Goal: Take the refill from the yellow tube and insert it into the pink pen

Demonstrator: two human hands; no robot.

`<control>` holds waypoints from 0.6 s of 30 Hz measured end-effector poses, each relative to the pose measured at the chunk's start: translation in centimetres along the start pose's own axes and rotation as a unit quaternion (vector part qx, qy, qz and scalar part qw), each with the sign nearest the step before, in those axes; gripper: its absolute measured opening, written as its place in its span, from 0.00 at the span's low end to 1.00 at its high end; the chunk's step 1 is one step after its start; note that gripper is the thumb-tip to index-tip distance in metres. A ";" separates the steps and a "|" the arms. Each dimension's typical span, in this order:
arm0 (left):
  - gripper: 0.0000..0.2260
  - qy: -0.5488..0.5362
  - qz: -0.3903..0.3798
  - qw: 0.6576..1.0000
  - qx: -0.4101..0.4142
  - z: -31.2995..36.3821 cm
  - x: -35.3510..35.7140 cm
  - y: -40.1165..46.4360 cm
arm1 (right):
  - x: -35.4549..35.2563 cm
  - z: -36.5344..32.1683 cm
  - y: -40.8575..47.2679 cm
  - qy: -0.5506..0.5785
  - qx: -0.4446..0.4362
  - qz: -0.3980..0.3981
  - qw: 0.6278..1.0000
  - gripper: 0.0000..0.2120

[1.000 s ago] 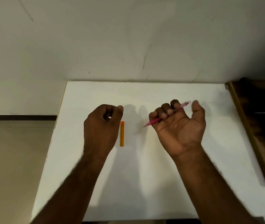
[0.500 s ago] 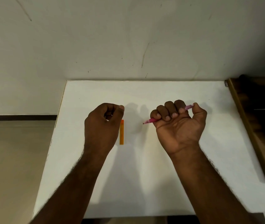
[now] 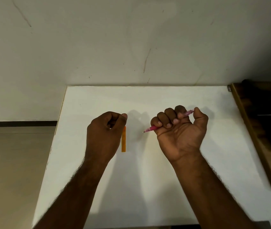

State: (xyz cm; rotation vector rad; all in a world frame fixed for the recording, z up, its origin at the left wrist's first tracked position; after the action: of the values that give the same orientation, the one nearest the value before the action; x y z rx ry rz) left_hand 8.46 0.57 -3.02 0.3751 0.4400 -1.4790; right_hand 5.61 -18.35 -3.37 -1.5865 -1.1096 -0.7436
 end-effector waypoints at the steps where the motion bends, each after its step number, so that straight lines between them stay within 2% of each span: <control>1: 0.13 0.002 -0.001 1.000 0.000 0.0 0.0 0.0 | 0.1 0.1 0.0 -0.002 0.002 -0.002 1.000 0.22; 8: 0.13 -0.020 -0.006 1.000 -0.008 0.0 0.1 0.1 | 0.2 0.2 -0.1 -0.021 0.013 -0.017 1.000 0.25; 18: 0.14 -0.021 -0.001 1.000 -0.004 0.2 0.0 0.0 | -0.1 -0.2 -0.1 -0.007 -0.004 -0.015 1.000 0.23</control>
State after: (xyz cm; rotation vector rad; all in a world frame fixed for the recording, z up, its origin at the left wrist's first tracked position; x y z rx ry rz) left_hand 8.42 0.52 -2.85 0.3364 0.4125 -1.4845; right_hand 5.50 -18.54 -3.33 -1.5862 -1.1440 -0.7592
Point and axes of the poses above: each hand's wrist, its own y-axis towards the middle knuckle, its own x-axis out of the palm, z = x × y, the point moved 6 cm from there along y, towards the middle knuckle, and after that the axes turned 8 degrees about x, right-handed, at the moved point
